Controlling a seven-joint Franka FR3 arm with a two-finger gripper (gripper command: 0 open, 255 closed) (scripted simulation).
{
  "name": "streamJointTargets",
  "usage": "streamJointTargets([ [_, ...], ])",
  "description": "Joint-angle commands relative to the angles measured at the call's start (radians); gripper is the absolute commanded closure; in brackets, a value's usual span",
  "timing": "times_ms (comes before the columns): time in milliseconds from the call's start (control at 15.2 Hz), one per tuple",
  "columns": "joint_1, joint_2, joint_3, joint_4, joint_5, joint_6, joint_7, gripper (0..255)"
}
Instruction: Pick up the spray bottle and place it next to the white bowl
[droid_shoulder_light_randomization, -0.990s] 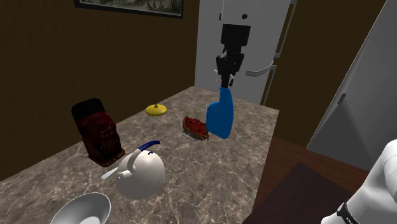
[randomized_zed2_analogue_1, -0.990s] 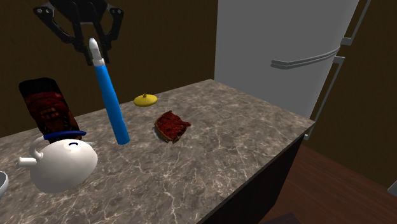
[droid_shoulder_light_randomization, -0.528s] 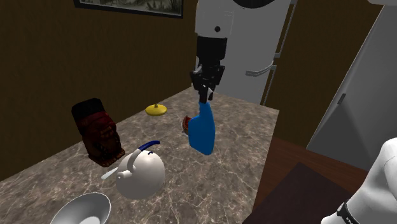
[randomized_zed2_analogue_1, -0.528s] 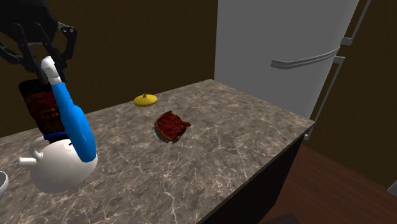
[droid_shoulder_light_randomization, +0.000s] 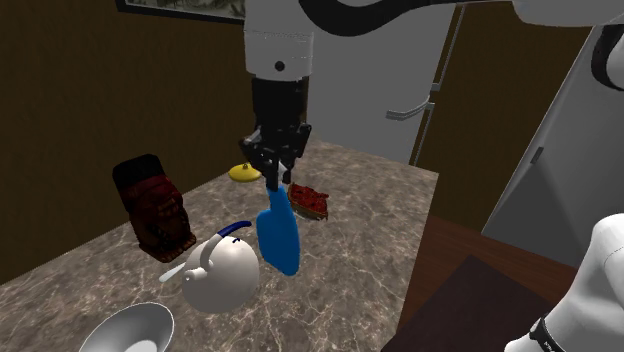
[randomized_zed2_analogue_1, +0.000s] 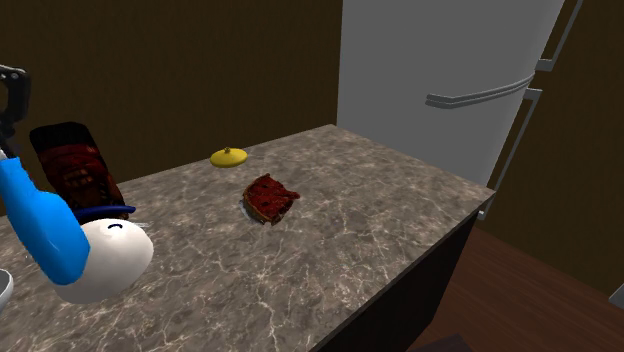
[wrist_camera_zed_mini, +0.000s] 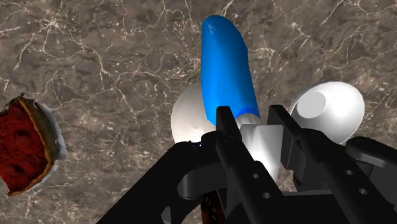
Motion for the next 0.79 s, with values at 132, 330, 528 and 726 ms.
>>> streamJointTargets([
  [132, 0.074, 0.127, 0.027, 0.120, -0.060, -0.006, 0.099, 255],
  [330, 0.142, 0.234, 0.035, 0.237, -0.108, -0.028, 0.161, 255],
  [528, 0.220, 0.353, 0.034, 0.385, -0.157, -0.065, 0.213, 255],
  [726, 0.295, 0.463, 0.024, 0.540, -0.196, -0.112, 0.244, 255],
])
